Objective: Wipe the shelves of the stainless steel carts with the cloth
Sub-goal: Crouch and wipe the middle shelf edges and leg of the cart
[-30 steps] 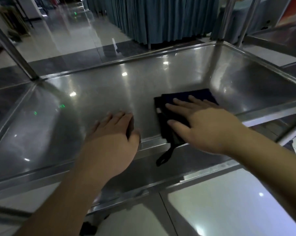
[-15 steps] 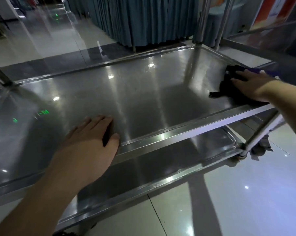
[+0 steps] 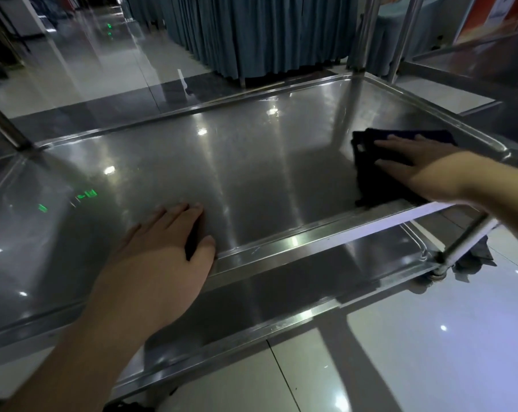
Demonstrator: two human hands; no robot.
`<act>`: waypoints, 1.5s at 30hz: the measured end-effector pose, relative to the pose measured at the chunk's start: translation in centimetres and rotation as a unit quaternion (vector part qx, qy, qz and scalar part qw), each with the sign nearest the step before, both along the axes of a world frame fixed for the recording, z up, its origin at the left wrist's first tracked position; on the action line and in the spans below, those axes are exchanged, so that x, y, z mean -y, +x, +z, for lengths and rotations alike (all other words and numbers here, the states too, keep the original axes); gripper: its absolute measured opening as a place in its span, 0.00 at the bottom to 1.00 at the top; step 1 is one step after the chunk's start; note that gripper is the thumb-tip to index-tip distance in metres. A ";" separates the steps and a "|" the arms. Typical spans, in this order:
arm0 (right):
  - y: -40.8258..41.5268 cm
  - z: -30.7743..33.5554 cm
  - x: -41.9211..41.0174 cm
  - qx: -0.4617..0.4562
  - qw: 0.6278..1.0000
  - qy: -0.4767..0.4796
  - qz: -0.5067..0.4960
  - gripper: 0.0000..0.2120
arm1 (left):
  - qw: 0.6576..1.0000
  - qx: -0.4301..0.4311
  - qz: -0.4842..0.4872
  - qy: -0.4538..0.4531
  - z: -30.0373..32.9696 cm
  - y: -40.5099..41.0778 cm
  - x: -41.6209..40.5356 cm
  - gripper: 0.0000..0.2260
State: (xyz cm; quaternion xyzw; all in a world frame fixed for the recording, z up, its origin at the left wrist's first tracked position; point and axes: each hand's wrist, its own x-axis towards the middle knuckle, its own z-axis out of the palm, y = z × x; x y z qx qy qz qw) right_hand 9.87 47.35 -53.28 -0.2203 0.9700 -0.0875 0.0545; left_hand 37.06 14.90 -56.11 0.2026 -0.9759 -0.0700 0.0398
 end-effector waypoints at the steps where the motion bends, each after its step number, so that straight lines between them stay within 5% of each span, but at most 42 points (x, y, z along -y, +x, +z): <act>1: -2.3 -0.3 -1.0 -0.010 0.999 0.010 -0.045 0.31 | 1.000 -0.001 0.001 0.003 0.0 0.0 0.0 0.32; 7: -10.2 -1.2 -3.5 -0.013 0.990 0.002 -0.138 0.44 | 1.000 -0.007 -0.006 0.003 0.0 -0.1 0.1 0.33; 15: -13.4 -0.3 3.1 0.012 0.997 -0.039 -0.064 0.29 | 1.000 -0.014 -0.009 -0.004 0.1 0.0 0.1 0.31; 20: -6.9 -0.1 7.2 -0.009 0.992 -0.040 0.123 0.28 | 1.000 -0.009 -0.006 0.002 0.0 0.1 0.1 0.31; 24: -2.6 0.4 7.0 0.001 0.942 -0.030 0.333 0.37 | 1.000 -0.021 -0.009 0.003 -0.1 0.1 0.0 0.36; 26: -4.2 0.8 6.7 0.003 0.952 -0.026 0.306 0.35 | 1.000 -0.022 -0.010 0.003 -0.1 0.2 0.0 0.37; 30: -11.9 0.0 5.2 -0.056 0.995 -0.039 0.071 0.27 | 1.000 -0.024 -0.006 0.004 0.1 0.3 0.1 0.36; 34: -17.5 -0.9 3.6 -0.032 0.995 -0.014 -0.096 0.44 | 1.000 -0.021 -0.003 -0.004 -0.1 0.4 0.1 0.36; 43: -12.2 -1.6 -1.6 -0.022 1.000 -0.007 -0.007 0.49 | 1.000 -0.012 0.003 0.000 -0.1 0.5 0.1 0.36; 45: -9.2 -2.1 -3.9 -0.033 0.999 -0.024 -0.006 0.43 | 1.000 -0.010 0.001 0.002 0.1 0.5 0.0 0.37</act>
